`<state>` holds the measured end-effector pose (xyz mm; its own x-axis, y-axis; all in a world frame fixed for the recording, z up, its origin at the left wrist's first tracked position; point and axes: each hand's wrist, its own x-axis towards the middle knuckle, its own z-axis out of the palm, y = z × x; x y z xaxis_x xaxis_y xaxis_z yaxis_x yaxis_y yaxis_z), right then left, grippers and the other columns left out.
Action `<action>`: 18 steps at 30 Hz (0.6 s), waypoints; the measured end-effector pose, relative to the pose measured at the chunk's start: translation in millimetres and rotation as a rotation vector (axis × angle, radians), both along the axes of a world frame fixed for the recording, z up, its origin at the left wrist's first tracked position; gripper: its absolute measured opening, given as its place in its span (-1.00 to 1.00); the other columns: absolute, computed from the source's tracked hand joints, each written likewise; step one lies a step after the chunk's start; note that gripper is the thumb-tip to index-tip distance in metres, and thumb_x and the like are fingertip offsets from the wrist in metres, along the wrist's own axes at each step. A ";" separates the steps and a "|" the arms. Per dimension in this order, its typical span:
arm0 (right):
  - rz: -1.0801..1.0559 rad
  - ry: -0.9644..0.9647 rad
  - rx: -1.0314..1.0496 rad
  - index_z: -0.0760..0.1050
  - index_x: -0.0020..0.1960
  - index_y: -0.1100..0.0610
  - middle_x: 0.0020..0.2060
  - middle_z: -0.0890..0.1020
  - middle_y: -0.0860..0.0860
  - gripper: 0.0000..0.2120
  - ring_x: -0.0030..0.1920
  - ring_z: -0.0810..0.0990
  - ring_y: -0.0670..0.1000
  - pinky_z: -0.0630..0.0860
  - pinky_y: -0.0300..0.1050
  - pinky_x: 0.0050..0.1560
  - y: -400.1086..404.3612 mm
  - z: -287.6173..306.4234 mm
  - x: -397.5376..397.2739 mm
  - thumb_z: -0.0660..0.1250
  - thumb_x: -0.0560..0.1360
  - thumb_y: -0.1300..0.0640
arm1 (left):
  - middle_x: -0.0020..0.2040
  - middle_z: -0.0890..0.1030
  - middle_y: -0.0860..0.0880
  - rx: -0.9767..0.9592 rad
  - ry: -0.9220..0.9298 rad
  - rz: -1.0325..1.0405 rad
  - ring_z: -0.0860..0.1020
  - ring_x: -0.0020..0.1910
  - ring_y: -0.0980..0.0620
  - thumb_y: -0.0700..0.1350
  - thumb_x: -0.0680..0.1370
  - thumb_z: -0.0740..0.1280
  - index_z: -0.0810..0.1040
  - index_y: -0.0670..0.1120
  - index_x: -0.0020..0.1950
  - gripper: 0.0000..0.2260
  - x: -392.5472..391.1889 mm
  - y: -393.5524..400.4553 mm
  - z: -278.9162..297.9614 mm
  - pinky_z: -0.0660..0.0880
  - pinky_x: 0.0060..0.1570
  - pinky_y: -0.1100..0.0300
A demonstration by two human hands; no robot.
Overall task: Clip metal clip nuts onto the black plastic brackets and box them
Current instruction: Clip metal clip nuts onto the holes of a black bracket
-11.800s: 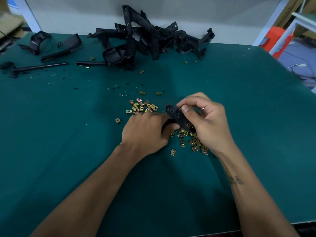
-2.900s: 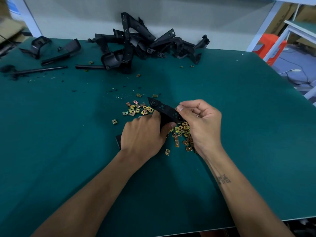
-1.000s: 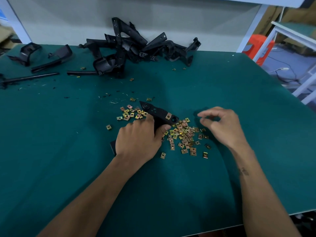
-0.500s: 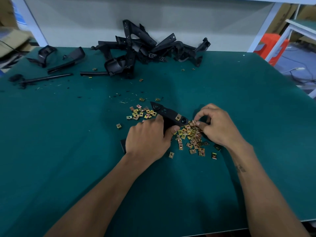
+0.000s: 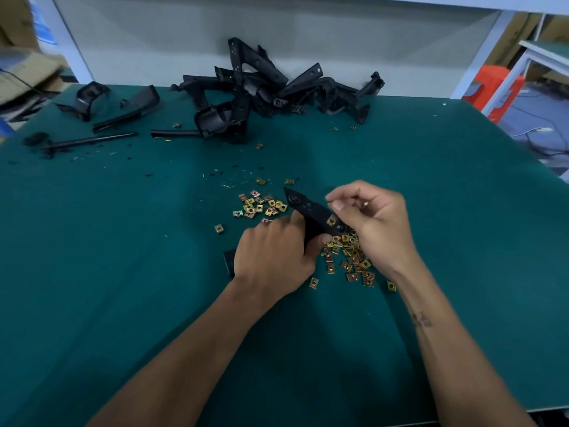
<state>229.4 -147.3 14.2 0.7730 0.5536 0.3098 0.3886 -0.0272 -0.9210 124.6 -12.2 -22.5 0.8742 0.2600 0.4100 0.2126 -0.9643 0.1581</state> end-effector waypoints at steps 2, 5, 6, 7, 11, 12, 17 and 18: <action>0.046 0.025 0.024 0.70 -0.03 0.18 -0.23 0.64 -0.07 -0.81 -0.19 0.55 -0.13 0.47 -0.28 -0.10 11.1 3.7 -5.2 0.36 0.57 0.40 | -0.22 0.64 -0.07 0.014 0.011 -0.003 0.61 -0.36 -0.18 0.33 0.61 0.11 0.47 -0.04 -0.08 -0.55 -0.1 -0.2 0.5 0.22 -0.40 0.14; 0.064 0.046 0.036 0.70 -0.02 0.16 -0.26 0.66 -0.15 -0.82 -0.21 0.58 -0.18 0.50 -0.31 -0.10 21.2 7.4 -6.1 0.38 0.56 0.38 | -0.17 0.64 -0.06 0.016 0.020 -0.007 0.62 -0.31 -0.17 0.33 0.62 0.09 0.46 -0.04 -0.03 -0.55 -0.1 0.3 -0.7 0.23 -0.38 0.12; 0.053 0.072 0.050 0.70 -0.04 0.13 -0.27 0.67 -0.14 -0.81 -0.21 0.60 -0.18 0.52 -0.30 -0.10 23.8 7.3 -6.1 0.41 0.54 0.38 | -0.17 0.64 -0.05 0.014 0.022 -0.003 0.62 -0.30 -0.17 0.33 0.63 0.08 0.46 -0.04 -0.02 -0.54 -0.2 0.7 -0.4 0.23 -0.38 0.12; 0.037 0.117 0.078 0.69 -0.07 0.09 -0.27 0.68 -0.11 -0.80 -0.20 0.62 -0.15 0.54 -0.27 -0.09 26.3 6.4 -6.5 0.43 0.53 0.38 | -0.17 0.64 -0.05 0.011 0.022 0.000 0.62 -0.30 -0.17 0.34 0.63 0.07 0.46 -0.04 -0.01 -0.54 -0.4 1.0 -0.3 0.23 -0.38 0.12; -0.065 0.279 0.205 0.68 -0.19 0.07 -0.29 0.69 0.00 -0.78 -0.23 0.62 -0.03 0.57 -0.16 -0.11 33.3 -0.2 -9.6 0.47 0.49 0.37 | -0.18 0.64 -0.04 -0.004 0.017 -0.006 0.63 -0.28 -0.17 0.34 0.64 0.06 0.45 -0.04 0.02 -0.54 -0.1 2.3 -0.7 0.24 -0.37 0.11; -0.085 0.302 0.224 0.68 -0.20 0.09 -0.31 0.68 0.01 -0.78 -0.25 0.60 -0.03 0.56 -0.16 -0.12 34.1 -1.2 -9.6 0.47 0.50 0.38 | -0.19 0.64 -0.04 -0.008 0.014 -0.007 0.63 -0.28 -0.18 0.34 0.64 0.06 0.46 -0.04 0.03 -0.53 0.0 2.6 -1.1 0.25 -0.37 0.11; -0.097 0.328 0.234 0.66 -0.18 0.15 -0.33 0.67 -0.01 -0.81 -0.27 0.60 -0.05 0.57 -0.17 -0.14 34.6 -1.3 -10.3 0.44 0.52 0.39 | -0.20 0.64 -0.03 -0.015 0.014 -0.004 0.63 -0.27 -0.17 0.35 0.64 0.04 0.46 -0.03 0.06 -0.52 0.6 3.0 -2.0 0.25 -0.38 0.12; -0.103 0.325 0.235 0.66 -0.18 0.15 -0.33 0.67 -0.01 -0.81 -0.27 0.60 -0.05 0.57 -0.16 -0.14 35.3 -1.5 -11.1 0.44 0.52 0.39 | -0.20 0.64 -0.03 -0.019 0.018 -0.004 0.63 -0.28 -0.18 0.35 0.64 0.05 0.46 -0.04 0.05 -0.52 0.5 3.0 -1.6 0.25 -0.38 0.12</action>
